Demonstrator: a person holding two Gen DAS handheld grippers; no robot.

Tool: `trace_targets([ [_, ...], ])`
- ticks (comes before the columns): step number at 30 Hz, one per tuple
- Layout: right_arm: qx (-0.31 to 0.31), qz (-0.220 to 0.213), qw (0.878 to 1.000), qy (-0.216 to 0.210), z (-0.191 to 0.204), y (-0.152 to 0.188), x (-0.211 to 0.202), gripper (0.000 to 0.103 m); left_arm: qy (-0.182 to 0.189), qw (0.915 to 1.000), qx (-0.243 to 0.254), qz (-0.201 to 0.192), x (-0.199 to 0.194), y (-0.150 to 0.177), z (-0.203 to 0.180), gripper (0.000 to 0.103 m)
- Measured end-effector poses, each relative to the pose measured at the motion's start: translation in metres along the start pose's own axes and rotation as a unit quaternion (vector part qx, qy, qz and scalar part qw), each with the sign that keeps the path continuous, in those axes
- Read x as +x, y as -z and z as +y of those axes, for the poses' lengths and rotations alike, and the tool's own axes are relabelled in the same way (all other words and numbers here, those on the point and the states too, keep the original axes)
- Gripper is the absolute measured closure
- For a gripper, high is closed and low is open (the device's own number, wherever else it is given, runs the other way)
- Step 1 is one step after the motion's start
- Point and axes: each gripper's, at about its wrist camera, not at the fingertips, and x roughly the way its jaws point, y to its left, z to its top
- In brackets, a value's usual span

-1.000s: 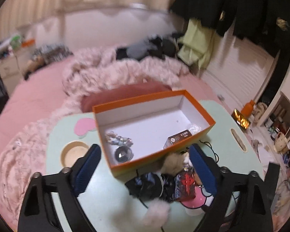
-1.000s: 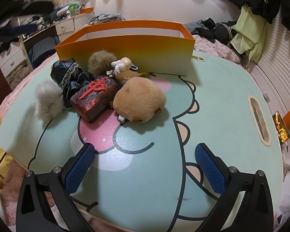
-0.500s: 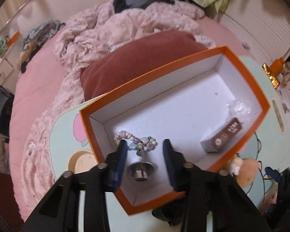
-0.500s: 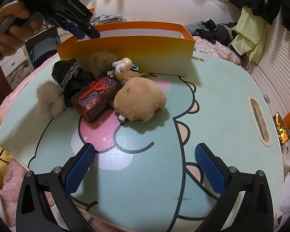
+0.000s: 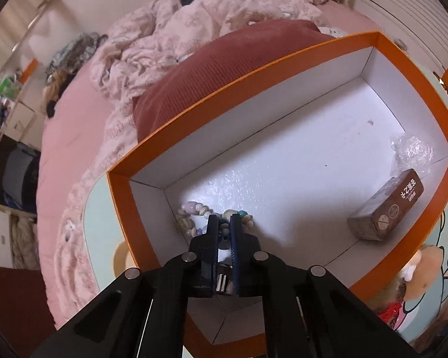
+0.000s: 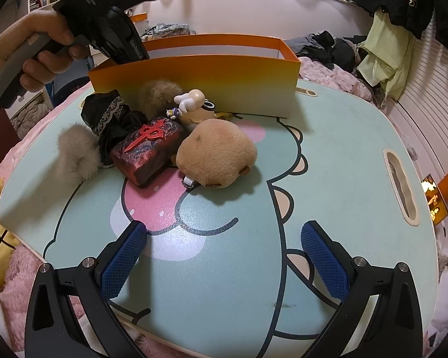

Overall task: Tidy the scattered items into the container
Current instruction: 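Grasp the beaded keychain in the box with the left gripper and set it on the table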

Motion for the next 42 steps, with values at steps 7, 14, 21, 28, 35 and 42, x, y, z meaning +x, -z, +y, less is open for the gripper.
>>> trace_targets([
  [7,0.000,0.000,1.000,0.000,0.000,0.000,0.000,0.000,0.032,0.9990,-0.017,-0.027,-0.012,-0.002,0.010,0.096],
  [14,0.000,0.000,1.000,0.000,0.000,0.001,0.000,0.000,0.083,0.9910,-0.023,-0.102,-0.069,0.005,0.016,0.096],
  [21,0.000,0.000,1.000,0.000,0.000,0.001,0.000,0.000,0.146,0.9765,0.040,-0.153,-0.113,0.055,-0.017,0.096],
  [28,0.000,-0.001,1.000,0.000,0.000,0.001,0.000,0.000,0.158,0.9739,0.091,-0.135,-0.089,0.092,-0.056,0.096],
  [35,0.000,-0.001,1.000,0.000,0.000,0.002,0.000,0.000,0.126,0.9742,0.084,-0.167,-0.087,0.104,-0.054,0.059],
  [42,0.000,-0.001,1.000,0.000,0.000,0.002,-0.001,0.000,0.105,0.9662,0.024,-0.234,-0.107,0.136,-0.023,0.039],
])
